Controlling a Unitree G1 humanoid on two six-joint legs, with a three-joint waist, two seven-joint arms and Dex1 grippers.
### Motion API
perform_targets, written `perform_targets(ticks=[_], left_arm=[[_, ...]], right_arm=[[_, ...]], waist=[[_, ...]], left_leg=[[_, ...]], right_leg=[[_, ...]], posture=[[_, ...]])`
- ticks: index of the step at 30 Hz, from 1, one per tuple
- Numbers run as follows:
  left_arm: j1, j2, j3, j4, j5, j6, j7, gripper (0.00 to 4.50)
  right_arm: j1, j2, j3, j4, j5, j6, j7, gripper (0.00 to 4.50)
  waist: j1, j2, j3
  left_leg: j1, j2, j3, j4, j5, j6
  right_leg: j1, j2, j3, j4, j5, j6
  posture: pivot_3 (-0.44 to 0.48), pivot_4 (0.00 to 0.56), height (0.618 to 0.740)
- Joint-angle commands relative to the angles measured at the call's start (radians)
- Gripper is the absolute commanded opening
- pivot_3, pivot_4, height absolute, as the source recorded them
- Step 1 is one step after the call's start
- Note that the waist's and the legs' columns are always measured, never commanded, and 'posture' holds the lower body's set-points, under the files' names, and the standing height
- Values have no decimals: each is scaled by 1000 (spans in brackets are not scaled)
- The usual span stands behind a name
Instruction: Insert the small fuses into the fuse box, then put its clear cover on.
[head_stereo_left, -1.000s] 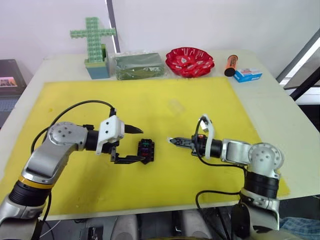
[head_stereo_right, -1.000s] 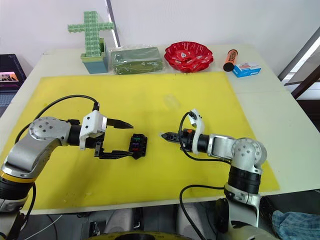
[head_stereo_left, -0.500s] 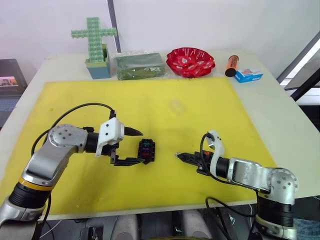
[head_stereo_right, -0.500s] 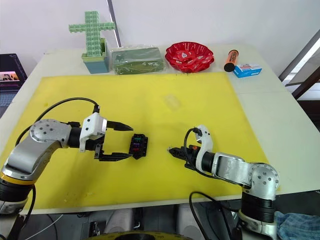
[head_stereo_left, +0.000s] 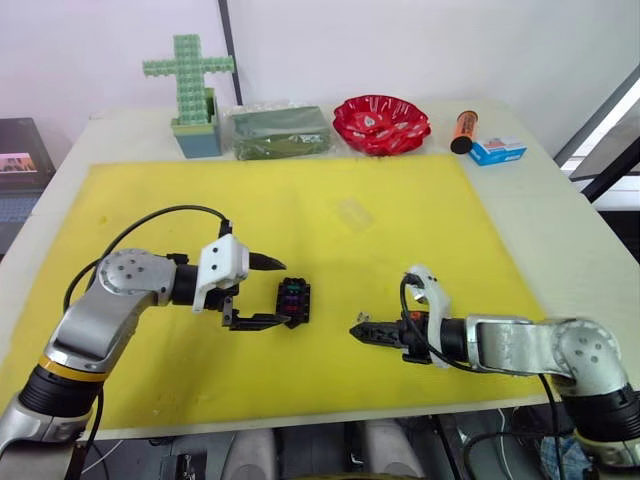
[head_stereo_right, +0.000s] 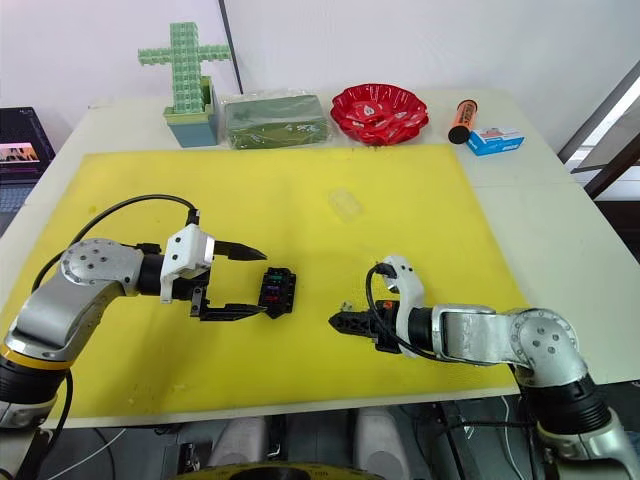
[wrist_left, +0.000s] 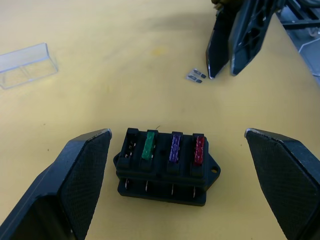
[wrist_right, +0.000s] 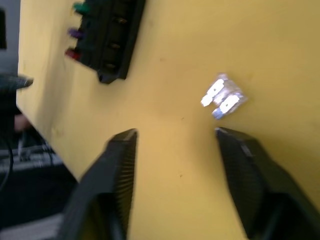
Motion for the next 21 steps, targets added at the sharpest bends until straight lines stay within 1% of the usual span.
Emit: perform_targets(ticks=[1, 2, 3, 4, 7, 10, 12, 14, 17, 21], left_arm=[[-17, 1, 9, -18, 1, -12, 2, 4500], [-16, 3, 11, -20, 0, -11, 1, 4500], [-15, 4, 12, -20, -1, -10, 1, 4500], [-16, 5, 13, -20, -2, -10, 0, 4500], [-21, 9, 20, -19, -8, -7, -3, 4500], [-25, 15, 24, -21, -14, -6, -14, 4500], [-26, 19, 24, -26, -17, -5, -21, 4500], [-31, 21, 23, -26, -20, -6, -27, 4500], [-40, 22, 24, -28, -23, -3, -36, 4500], [-40, 31, 26, -62, -46, 13, -57, 4500]], right_arm=[[-50, -67, 24, -10, 0, 25, 82, 4093], [-71, -90, 24, -8, -19, 50, 133, 4377], [-90, -109, 24, 0, -31, 67, 172, 4447], [-110, -125, 26, 9, -43, 84, 214, 4447], [-200, -163, 21, 25, -148, 154, 409, 4447], [-295, -220, 52, 1, -375, 194, 697, 4447], [-365, -230, 73, 81, -446, 228, 823, 4447], [-407, -223, 86, 139, -507, 240, 924, 4447], [-426, -217, 110, 160, -619, 225, 1038, 4447], [-425, -193, 142, 201, -739, 215, 1128, 4447]], waist=[[0, 0, 0], [1, 0, 0], [2, 0, 0], [2, 0, 0], [1, 0, 0], [1, 0, 0], [1, 0, 0], [1, 0, 0], [4, 0, 0], [3, 0, 0]], left_leg=[[0, 0, 0, 0, 0, 0], [0, 0, 0, 0, 0, 0], [0, 0, 0, 0, 0, 0], [0, 0, 0, 0, 0, 0], [0, 0, 0, 0, 0, 0], [0, 0, 0, 0, 0, 0], [0, 0, 0, 0, 0, 0], [0, 0, 0, 0, 0, 0], [-1, 0, 1, 0, 0, 0], [-1, 0, 1, 0, 0, 0]], right_leg=[[0, 0, 0, 0, 0, -1], [0, 0, 0, 0, 0, -1], [0, 0, 0, 0, 0, -1], [0, 0, 0, 0, -1, -1], [0, 0, 0, -1, -1, -1], [0, 0, 0, -1, -1, -1], [-1, 0, 0, -1, -1, -1], [-1, 0, 0, -2, -1, -1], [-1, 0, 0, -2, -1, -1], [-1, 0, 0, -2, -1, -1]], posture=[[0, 150, 740], [0, 150, 740], [0, 150, 740], [0, 150, 740], [0, 150, 740], [0, 150, 740], [0, 150, 740], [0, 150, 740], [0, 150, 740], [0, 150, 740]])
